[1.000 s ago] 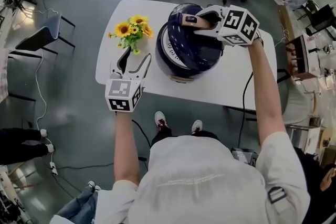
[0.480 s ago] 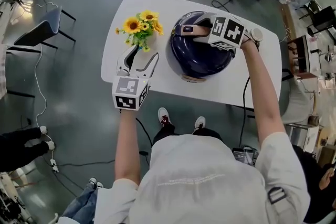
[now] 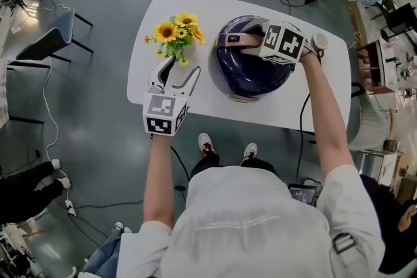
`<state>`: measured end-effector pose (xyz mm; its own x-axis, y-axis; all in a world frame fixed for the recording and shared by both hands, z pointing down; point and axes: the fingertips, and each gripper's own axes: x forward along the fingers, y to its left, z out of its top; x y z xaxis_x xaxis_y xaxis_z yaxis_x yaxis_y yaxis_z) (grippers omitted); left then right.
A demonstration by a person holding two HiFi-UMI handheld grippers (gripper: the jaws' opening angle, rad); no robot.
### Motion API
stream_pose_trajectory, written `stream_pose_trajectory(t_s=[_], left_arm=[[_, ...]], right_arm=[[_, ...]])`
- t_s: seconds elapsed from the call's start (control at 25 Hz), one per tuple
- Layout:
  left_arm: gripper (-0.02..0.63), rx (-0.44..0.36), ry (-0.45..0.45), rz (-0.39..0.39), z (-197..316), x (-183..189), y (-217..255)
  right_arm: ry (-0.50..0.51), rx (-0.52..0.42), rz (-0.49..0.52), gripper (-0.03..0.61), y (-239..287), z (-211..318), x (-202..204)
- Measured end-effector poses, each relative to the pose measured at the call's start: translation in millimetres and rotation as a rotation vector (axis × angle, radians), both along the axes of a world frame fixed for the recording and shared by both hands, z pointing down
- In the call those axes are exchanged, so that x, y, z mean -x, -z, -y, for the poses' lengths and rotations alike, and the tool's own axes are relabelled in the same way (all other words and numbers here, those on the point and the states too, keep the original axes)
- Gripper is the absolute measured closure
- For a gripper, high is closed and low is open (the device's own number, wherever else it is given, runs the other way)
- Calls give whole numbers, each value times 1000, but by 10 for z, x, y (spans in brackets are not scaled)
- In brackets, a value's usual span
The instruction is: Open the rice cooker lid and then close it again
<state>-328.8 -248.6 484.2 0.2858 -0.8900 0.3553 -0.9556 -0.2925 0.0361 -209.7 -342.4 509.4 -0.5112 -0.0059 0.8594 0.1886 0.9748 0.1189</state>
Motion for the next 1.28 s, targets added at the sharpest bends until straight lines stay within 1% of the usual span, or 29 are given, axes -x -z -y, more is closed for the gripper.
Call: stream_pose_trajectory(t_s=[0.08,0.2,0.32,0.4,0.48,0.6,0.76,0.8,1.0,1.12,1.28], left_arm=[[318,-4,-10,3,34,-37,22],[318,-17,-21,9,77,-90,94],[318,-38,-28,11,102,-158,194],[327,-53,-30,16,128,-221,265],[338,-66,-34,22,155,-310,342],[351,-85,-47,34,194,-473,455],[360,-111,-68,47,257,-741,593],[362,-118,-75,50,268,-819,631],[365,-150,-125,79,293,-1221,787],[387,-174,-145,85,299,-1402,884],[434,-199,-159,98,296,-1594,993]], right_arm=[[-31,17,62,340,45,4,-15],[-96,36,180,324,217,32,-65],[-193,38,322,325,468,93,-206],[-280,37,433,329,660,146,-384],[-377,30,543,352,853,196,-630],[-511,-3,654,378,1063,222,-1060],[-666,-61,708,398,1164,195,-1638],[-698,-72,718,412,1181,176,-1777],[-827,-143,766,445,1295,39,-2384],[-887,-209,786,493,1358,-61,-2674],[-935,-275,796,514,1420,-156,-2984]])
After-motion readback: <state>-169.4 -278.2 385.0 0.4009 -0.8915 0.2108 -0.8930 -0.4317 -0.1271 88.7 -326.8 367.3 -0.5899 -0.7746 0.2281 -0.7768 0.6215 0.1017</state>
